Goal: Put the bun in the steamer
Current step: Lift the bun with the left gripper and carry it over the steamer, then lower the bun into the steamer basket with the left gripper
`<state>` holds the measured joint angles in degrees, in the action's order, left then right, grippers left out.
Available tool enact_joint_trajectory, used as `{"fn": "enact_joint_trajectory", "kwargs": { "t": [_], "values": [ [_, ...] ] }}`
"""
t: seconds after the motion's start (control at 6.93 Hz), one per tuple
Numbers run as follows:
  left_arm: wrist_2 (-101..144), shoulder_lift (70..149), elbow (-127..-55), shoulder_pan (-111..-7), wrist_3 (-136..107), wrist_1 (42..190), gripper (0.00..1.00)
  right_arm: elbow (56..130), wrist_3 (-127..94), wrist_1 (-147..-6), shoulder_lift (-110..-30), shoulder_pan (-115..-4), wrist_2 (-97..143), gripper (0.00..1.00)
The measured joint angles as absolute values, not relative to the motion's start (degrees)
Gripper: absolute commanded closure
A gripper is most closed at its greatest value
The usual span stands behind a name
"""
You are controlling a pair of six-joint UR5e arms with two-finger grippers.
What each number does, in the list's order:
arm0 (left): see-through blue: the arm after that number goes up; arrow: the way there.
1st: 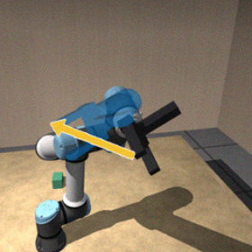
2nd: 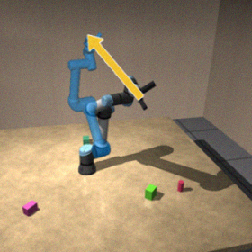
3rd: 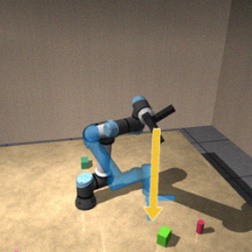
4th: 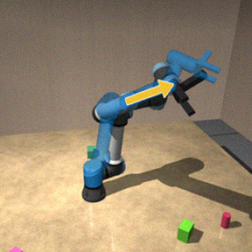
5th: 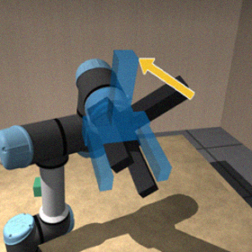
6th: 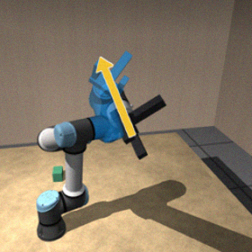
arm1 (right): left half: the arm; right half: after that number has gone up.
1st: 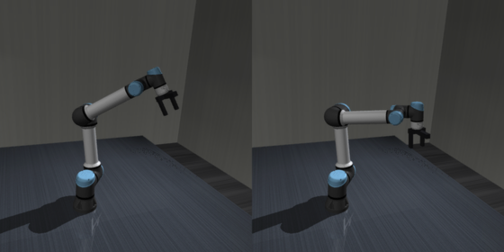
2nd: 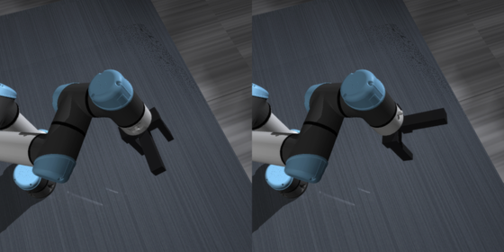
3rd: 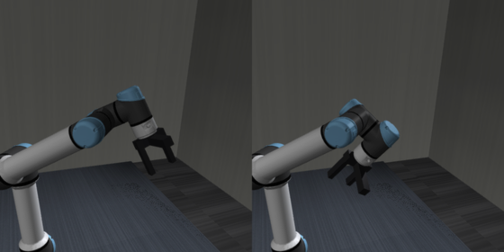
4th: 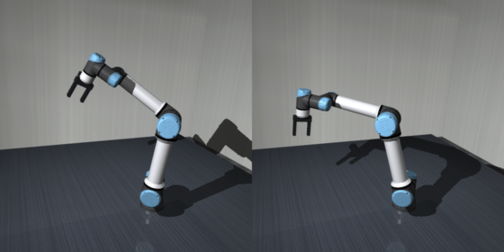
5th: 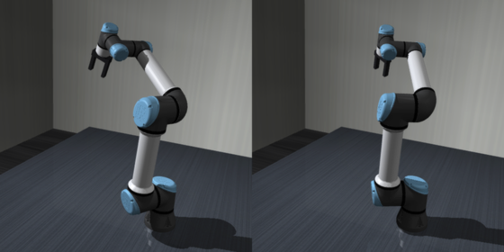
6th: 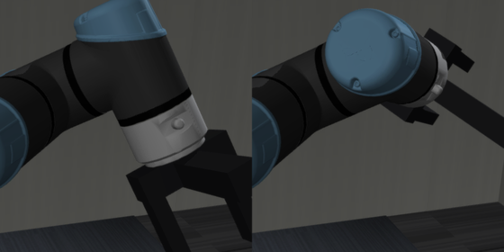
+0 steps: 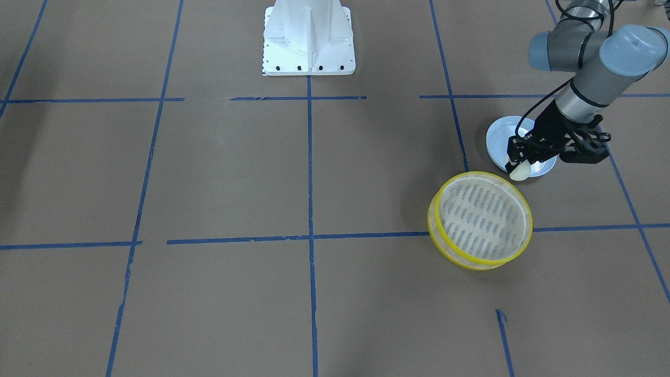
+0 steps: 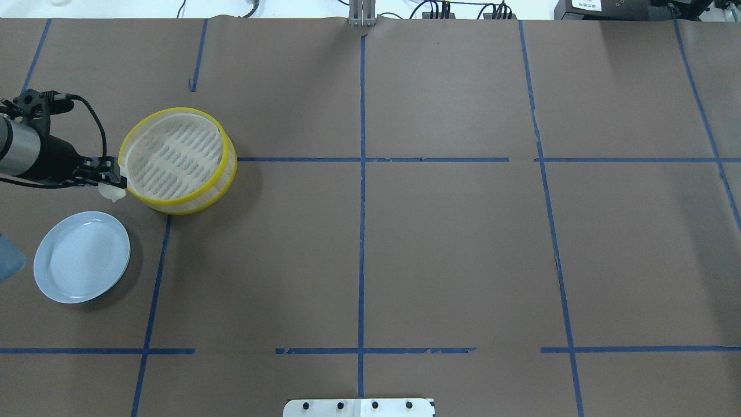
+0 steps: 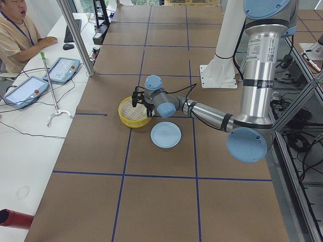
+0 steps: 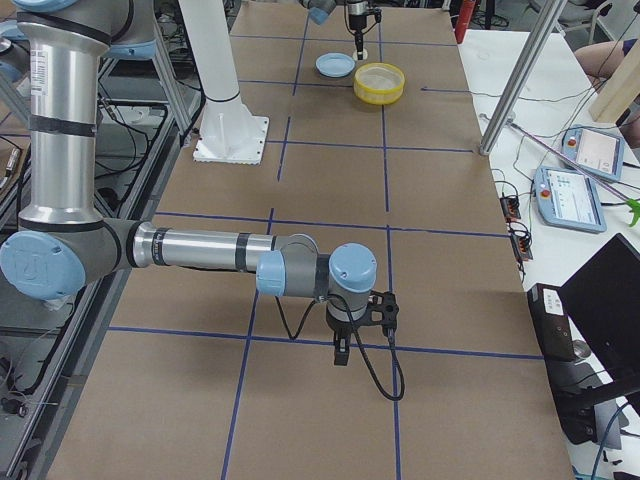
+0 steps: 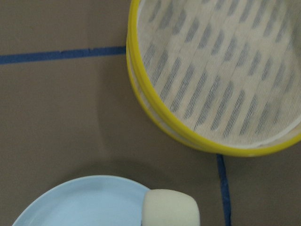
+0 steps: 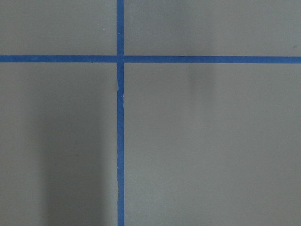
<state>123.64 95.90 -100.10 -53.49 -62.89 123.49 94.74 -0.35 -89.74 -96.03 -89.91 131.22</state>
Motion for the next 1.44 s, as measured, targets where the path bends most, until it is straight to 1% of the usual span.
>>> {"fn": "enact_joint_trajectory", "kwargs": {
  "t": [0.14,0.43,0.58,1.01,1.44],
  "values": [
    [123.6,98.6,-98.1,-53.5,-64.7,122.7,0.71,94.7,-0.4,-89.7,-96.0,-89.9,131.2,0.0],
    [123.1,106.6,-92.5,-53.3,-65.9,116.8,0.71,94.7,-0.4,-89.7,-96.0,-89.9,131.2,0.0],
    [122.8,108.8,-90.2,-52.9,-65.7,115.5,0.7,94.7,-0.4,-89.7,-96.0,-89.9,131.2,0.0],
    [120.1,111.3,-86.4,-50.5,-65.2,115.0,0.68,94.7,-0.4,-89.7,-96.0,-89.9,131.2,0.0],
    [119.5,111.7,-85.4,-49.2,-65.2,115.0,0.6,94.7,-0.4,-89.7,-96.0,-89.9,131.2,0.0]
  ]
}}
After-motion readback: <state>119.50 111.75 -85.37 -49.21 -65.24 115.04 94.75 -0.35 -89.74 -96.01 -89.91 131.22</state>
